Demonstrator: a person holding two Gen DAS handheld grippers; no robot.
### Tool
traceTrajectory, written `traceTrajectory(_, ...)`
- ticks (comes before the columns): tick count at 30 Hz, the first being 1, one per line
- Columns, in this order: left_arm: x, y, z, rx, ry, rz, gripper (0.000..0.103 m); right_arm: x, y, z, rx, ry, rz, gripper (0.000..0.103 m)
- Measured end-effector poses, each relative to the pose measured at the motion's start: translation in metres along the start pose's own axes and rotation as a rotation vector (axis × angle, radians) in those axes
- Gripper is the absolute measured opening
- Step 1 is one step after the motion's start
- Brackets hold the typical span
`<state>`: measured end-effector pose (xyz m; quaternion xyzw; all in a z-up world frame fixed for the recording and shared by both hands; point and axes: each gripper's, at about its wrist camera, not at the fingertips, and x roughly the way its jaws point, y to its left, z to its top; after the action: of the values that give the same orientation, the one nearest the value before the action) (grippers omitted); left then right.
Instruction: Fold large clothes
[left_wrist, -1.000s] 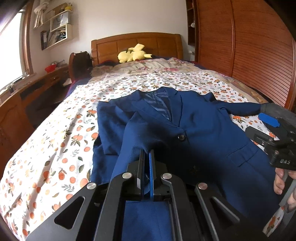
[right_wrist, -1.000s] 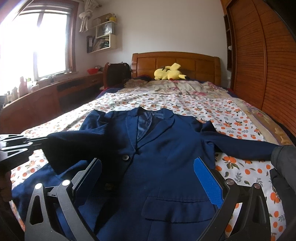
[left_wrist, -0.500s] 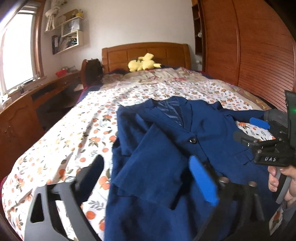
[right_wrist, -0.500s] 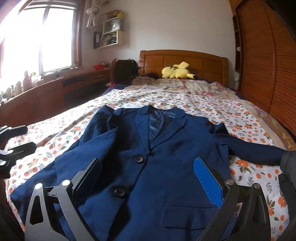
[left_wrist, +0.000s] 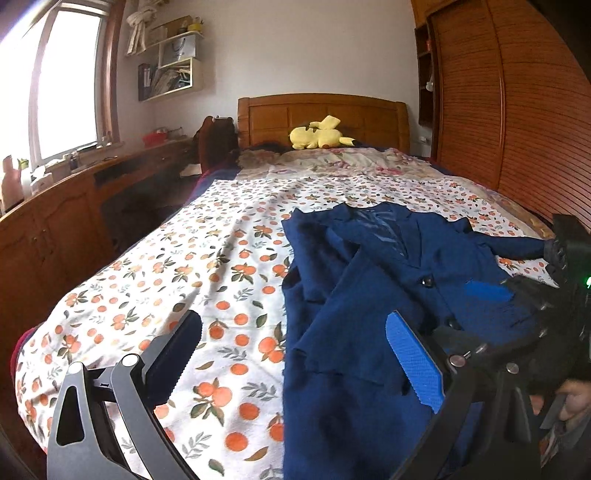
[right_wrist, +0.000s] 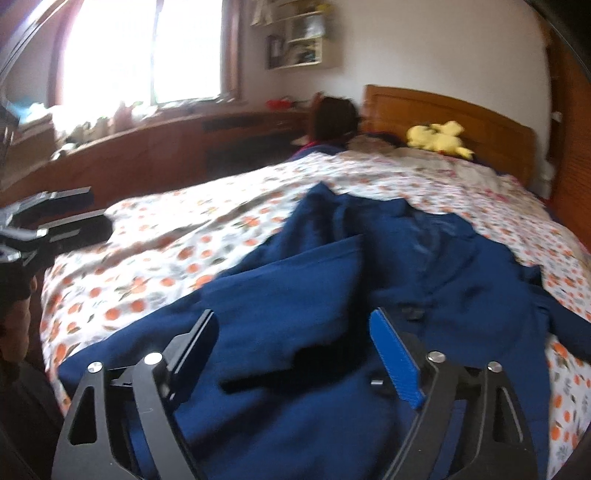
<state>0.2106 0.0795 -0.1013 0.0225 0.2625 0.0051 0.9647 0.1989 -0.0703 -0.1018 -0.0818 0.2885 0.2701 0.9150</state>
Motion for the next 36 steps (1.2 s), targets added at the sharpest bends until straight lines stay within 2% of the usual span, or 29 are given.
traceTrajectory(8,-0.003,0.011,-0.007,0.002,0.010,0.003,0.100,0.037,0.036,-0.011,-0.070,0.095,0.051,0.060)
traceTrajectory(13,-0.004,0.012,-0.008,0.002,0.009,0.001,0.100,0.049,0.034,-0.018,-0.064,0.144,0.061,0.058)
traceTrajectory(19,-0.004,0.007,-0.007,0.013,0.012,-0.007,0.100,0.064,0.032,-0.026,-0.059,0.210,0.054,0.045)
traceTrajectory(21,-0.003,0.007,-0.008,0.014,0.016,-0.008,0.100,0.066,0.033,-0.027,-0.062,0.218,0.047,0.027)
traceTrajectory(22,-0.002,0.006,-0.008,0.013,0.017,-0.010,0.100,0.067,0.033,-0.028,-0.063,0.221,0.044,0.024)
traceTrajectory(24,-0.001,0.006,-0.008,0.011,0.020,-0.010,0.100,0.065,0.031,-0.028,-0.061,0.214,0.039,0.011)
traceTrajectory(25,-0.001,0.006,-0.008,0.010,0.021,-0.010,0.100,0.063,0.030,-0.027,-0.058,0.202,0.035,0.009)
traceTrajectory(31,0.000,0.004,-0.008,0.013,0.020,-0.018,0.100,0.026,0.013,-0.018,-0.026,0.071,-0.014,0.006)
traceTrajectory(36,0.002,-0.007,-0.006,0.028,0.018,-0.036,0.100,-0.016,-0.020,-0.004,0.048,-0.030,-0.052,0.006)
